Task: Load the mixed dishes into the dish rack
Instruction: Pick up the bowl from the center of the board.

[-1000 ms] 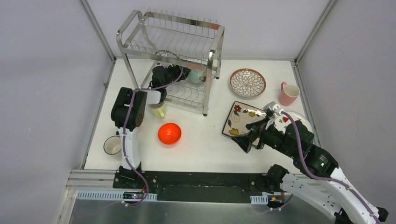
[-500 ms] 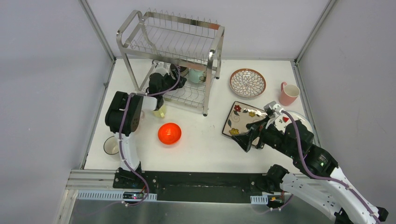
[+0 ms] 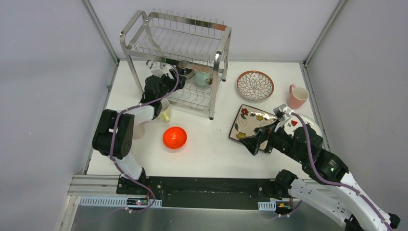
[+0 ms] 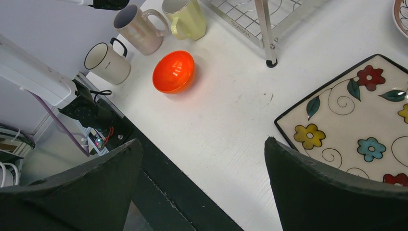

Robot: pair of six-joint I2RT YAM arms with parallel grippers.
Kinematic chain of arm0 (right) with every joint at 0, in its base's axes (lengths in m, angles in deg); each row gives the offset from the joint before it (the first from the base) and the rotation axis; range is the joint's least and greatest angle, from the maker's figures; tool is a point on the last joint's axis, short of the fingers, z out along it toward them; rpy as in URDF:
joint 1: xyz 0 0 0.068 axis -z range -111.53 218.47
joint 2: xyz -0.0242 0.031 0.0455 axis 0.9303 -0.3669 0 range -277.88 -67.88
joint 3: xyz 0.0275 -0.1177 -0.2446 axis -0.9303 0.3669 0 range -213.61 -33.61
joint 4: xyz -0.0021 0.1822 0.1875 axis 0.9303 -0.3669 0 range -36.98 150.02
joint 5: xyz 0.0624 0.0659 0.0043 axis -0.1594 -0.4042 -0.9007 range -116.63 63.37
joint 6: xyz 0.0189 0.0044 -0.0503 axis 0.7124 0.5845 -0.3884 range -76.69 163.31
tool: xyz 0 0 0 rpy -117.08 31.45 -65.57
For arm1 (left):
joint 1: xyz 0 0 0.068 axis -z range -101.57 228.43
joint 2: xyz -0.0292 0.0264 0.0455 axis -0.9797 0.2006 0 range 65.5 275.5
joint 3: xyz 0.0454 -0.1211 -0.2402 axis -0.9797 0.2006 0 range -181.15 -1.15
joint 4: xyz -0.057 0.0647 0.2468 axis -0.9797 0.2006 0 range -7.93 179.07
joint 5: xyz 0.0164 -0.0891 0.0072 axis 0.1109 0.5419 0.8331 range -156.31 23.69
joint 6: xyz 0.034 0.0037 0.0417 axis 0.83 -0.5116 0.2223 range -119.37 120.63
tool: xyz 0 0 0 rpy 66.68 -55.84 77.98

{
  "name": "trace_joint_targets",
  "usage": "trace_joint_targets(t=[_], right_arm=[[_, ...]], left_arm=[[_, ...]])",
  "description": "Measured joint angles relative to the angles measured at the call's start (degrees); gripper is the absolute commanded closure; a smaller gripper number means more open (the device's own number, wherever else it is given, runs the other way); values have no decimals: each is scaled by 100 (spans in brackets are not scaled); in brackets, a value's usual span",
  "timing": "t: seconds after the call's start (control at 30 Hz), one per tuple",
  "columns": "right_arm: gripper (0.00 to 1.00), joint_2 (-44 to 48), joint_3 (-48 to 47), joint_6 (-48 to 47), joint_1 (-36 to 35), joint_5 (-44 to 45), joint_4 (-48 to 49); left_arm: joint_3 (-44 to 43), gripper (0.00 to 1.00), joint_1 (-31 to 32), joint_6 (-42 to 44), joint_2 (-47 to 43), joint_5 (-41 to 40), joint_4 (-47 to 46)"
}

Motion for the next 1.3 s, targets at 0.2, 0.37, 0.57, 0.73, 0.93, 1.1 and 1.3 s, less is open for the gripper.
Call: trace_joint_targets(t=[0.2, 0.37, 0.57, 0.73, 0.93, 1.1, 1.3], right_arm=[[0, -4, -57, 127, 0, 83, -85], [0, -17, -61, 269, 0, 151, -101], [0, -236, -66, 446, 0, 332, -197], [0, -363, -66, 535, 0, 400, -227], [0, -433, -66, 647, 0, 435, -223], [0, -540, -61, 702, 0, 396, -114], [0, -1200, -61, 704, 0, 103, 284]], left_arm=[[133, 25, 0, -492, -428, -184, 730], [170, 24, 0, -1012, -870, -149, 1582], [442, 20, 0, -1547, -1547, -114, 2450], [516, 12, 0, -1663, -2284, -162, 3202], [431, 1, 0, -1196, -3250, -205, 4253], [431, 1, 0, -442, -4177, -168, 4988], [433, 1, 0, 621, -5372, 332, 5421]])
